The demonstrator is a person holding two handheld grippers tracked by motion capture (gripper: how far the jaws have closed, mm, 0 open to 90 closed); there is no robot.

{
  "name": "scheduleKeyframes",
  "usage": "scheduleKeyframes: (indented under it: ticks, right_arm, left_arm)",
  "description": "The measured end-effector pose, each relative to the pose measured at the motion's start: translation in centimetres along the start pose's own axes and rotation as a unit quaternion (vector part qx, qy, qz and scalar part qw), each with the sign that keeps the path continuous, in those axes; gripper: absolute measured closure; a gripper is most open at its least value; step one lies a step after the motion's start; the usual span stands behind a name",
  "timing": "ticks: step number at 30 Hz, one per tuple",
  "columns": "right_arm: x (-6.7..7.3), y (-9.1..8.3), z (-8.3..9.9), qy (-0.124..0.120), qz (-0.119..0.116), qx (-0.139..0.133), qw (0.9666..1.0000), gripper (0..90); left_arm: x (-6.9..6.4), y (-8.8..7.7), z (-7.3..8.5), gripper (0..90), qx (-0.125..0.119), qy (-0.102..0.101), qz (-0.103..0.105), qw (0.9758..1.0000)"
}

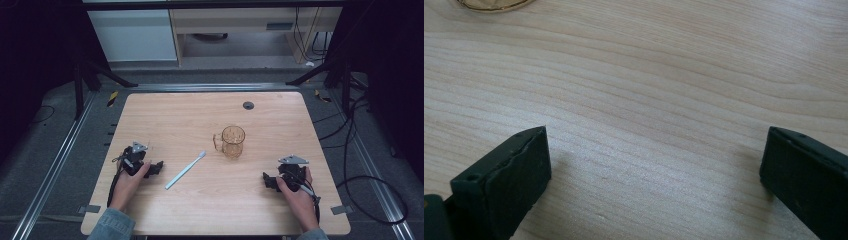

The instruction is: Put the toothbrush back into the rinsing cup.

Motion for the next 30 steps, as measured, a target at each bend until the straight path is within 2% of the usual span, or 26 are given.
scheduleKeyframes:
  ticks: [2,4,7,8,9,10,11,12,13,14,15,17,18,19,20,21,22,26,27,30]
  right_arm:
    - [0.0,0.0,0.0,0.000,0.000,0.000,1.0000,0.4]
    - [0.0,0.0,0.0,0.000,0.000,0.000,1.0000,0.4]
    - [0.0,0.0,0.0,0.000,0.000,0.000,1.0000,0.4]
    - [0.0,0.0,0.0,-0.001,0.000,-0.001,1.0000,0.4]
    - [0.0,0.0,0.0,-0.001,0.000,0.000,1.0000,0.4]
    - [0.0,0.0,0.0,0.000,0.000,0.000,1.0000,0.4]
    - [0.0,0.0,0.0,0.001,0.000,0.000,1.0000,0.4]
    - [0.0,0.0,0.0,0.001,0.000,0.000,1.0000,0.4]
    - [0.0,0.0,0.0,0.001,0.000,0.000,1.0000,0.4]
    - [0.0,0.0,0.0,0.001,-0.001,0.000,1.0000,0.4]
    - [0.0,0.0,0.0,0.001,-0.001,0.001,1.0000,0.3]
    - [0.0,0.0,0.0,-0.002,-0.004,0.001,1.0000,0.3]
    - [-0.1,0.1,-0.1,-0.006,-0.004,0.001,1.0000,0.3]
    - [-0.2,0.1,-0.1,-0.010,-0.003,0.001,0.9999,0.3]
    - [-0.1,0.1,-0.1,-0.008,-0.002,0.001,1.0000,0.3]
    - [-0.1,0.1,-0.1,-0.008,-0.002,0.001,1.0000,0.3]
    - [-0.1,0.1,-0.1,-0.004,-0.004,0.001,1.0000,0.3]
    - [-0.1,0.1,-0.1,-0.004,-0.004,0.001,1.0000,0.3]
    - [-0.1,0.1,-0.1,-0.004,-0.004,0.001,1.0000,0.3]
    - [-0.1,0.1,-0.1,-0.003,-0.003,0.001,1.0000,0.3]
  left_arm:
    - [0.1,-0.1,0.0,0.6,0.006,-0.006,-0.004,1.0000]
    - [0.0,-0.4,-0.2,2.8,0.026,0.012,0.002,0.9996]
    - [0.3,-1.1,-0.7,5.1,0.035,0.019,-0.009,0.9991]
    - [0.5,-1.9,-1.3,5.1,0.049,0.029,-0.011,0.9983]
    - [0.5,-1.9,-1.3,5.2,0.049,0.029,-0.011,0.9983]
    - [0.7,-2.7,-1.9,5.3,0.074,0.039,-0.006,0.9965]
    - [0.7,-2.7,-1.9,5.4,0.074,0.039,-0.006,0.9965]
    - [0.8,-3.0,-2.1,5.5,0.087,0.049,-0.007,0.9950]
    - [1.0,-3.6,-2.7,5.5,0.107,0.065,-0.006,0.9921]
    - [1.0,-3.8,-2.9,5.9,0.115,0.066,-0.002,0.9912]
    - [0.9,-4.2,-3.2,6.5,0.130,0.069,0.012,0.9891]
    - [0.7,-4.3,-3.4,8.3,0.134,0.073,0.018,0.9881]
    - [0.4,-4.7,-3.8,8.6,0.154,0.090,0.025,0.9837]
    - [0.2,-4.9,-3.9,8.8,0.163,0.097,0.025,0.9815]
    - [0.1,-5.0,-4.0,8.7,0.168,0.100,0.024,0.9803]
    - [0.1,-5.0,-4.0,8.6,0.168,0.100,0.024,0.9803]
    - [-0.3,-5.3,-4.5,8.5,0.178,0.109,0.021,0.9778]
    - [-0.9,-5.9,-5.2,8.3,0.183,0.120,0.016,0.9757]
    - [-1.4,-6.2,-5.6,8.6,0.188,0.133,0.022,0.9729]
    - [-1.9,-6.3,-6.3,9.1,0.193,0.142,0.033,0.9704]
Point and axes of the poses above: each handheld gripper's, and its own axes: y roughly forward along the jaws, z roughly out of its underside, x roughly to its left, the point moved 6 cm from there along y, roughly forward along the jaws, and after that the axes turned 12 degrees about -z, right-handed, at the moved point
